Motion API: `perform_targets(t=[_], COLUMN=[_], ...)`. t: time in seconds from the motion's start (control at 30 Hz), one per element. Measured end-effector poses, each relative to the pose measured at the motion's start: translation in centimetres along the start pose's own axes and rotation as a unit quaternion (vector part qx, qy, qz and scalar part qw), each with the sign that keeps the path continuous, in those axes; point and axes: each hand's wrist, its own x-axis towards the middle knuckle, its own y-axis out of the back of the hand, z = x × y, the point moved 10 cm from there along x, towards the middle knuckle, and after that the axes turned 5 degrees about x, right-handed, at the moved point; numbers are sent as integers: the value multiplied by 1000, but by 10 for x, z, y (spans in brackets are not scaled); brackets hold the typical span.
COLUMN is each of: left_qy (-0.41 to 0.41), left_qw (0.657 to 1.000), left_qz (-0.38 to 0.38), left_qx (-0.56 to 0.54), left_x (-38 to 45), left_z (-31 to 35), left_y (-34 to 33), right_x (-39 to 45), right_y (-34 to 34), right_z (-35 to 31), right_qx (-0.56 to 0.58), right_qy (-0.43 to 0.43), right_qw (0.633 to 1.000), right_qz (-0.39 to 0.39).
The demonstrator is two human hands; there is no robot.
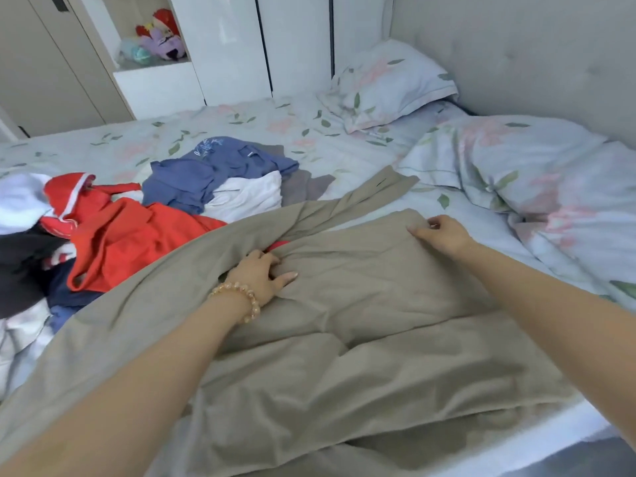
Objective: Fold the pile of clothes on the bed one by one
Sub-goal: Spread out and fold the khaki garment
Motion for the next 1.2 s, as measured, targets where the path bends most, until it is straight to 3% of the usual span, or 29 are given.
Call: perform_targets(t=[0.1,0.2,0.37,0.47,0.6,0.73,0.9,1.0,1.1,1.2], left_qy=[-37,-72,-142,-151,-112,-123,-237,-287,-333,-324], left_qw=[998,991,968,962,981,987,943,926,923,931], left_qz=[38,79,173,199,154,106,230,235,157,74], left_qx=[-34,-77,-116,-111,-31,18,36,62,113,151], left_x=[0,-5,-13,-7,10,-7,-82,-133,-161,-171], left_z=[-4,-2,30,44,32,34,63,81,93,92], left_y=[2,17,73,99,95,92,115,95,39,-12], right_x=[9,17,28,23,23,9,-51,-99,-138,-151], right_y=[-28,-24,18,47,58,58,85,107,117,105], right_z=[-8,-14,-25,-51,-70,-69,-48,-8,38,78], right_qx=[177,319,397,275,155,183,233,197,-13,-302], right_qy=[-8,-3,25,122,186,185,178,164,152,107], right_qw=[982,948,917,952,968,965,956,965,982,945], right_qz=[-62,-21,18,62,63,23,15,53,111,67])
